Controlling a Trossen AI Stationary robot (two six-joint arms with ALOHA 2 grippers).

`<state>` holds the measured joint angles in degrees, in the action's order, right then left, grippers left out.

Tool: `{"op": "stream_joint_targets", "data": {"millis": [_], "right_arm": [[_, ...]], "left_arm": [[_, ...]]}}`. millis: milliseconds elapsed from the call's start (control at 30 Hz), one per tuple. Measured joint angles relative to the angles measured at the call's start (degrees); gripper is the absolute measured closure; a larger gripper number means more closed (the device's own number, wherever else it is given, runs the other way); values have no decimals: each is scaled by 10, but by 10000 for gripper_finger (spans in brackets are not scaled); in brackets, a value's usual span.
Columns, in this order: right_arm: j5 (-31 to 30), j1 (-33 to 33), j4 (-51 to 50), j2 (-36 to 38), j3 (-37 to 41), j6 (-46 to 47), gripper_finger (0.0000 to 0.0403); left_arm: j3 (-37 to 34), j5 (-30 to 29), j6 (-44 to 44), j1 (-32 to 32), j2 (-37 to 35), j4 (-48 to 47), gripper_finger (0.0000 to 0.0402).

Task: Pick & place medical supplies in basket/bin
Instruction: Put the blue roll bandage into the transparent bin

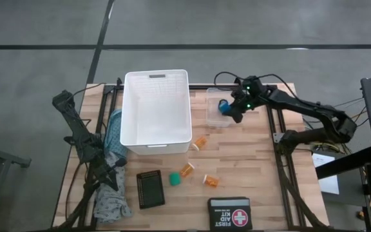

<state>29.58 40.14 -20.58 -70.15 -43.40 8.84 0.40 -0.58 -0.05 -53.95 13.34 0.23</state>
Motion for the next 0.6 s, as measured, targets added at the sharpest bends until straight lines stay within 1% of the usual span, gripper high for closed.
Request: {"op": "stream_joint_targets", "data": {"millis": [200, 367, 467, 600], "right_arm": [[-1, -6, -2, -29, -4, 0, 211], [-21, -9, -9, -38, -38, -19, 211], [-47, -14, -53, -53, -79, -47, 211], [-78, -20, -136, -88, -146, -91, 211]], "left_arm": [[0, 0, 0, 0, 0, 0, 391], [0, 0, 0, 0, 0, 0, 391], [0, 0, 0, 0, 0, 0, 391], [0, 0, 0, 0, 0, 0, 391]]}}
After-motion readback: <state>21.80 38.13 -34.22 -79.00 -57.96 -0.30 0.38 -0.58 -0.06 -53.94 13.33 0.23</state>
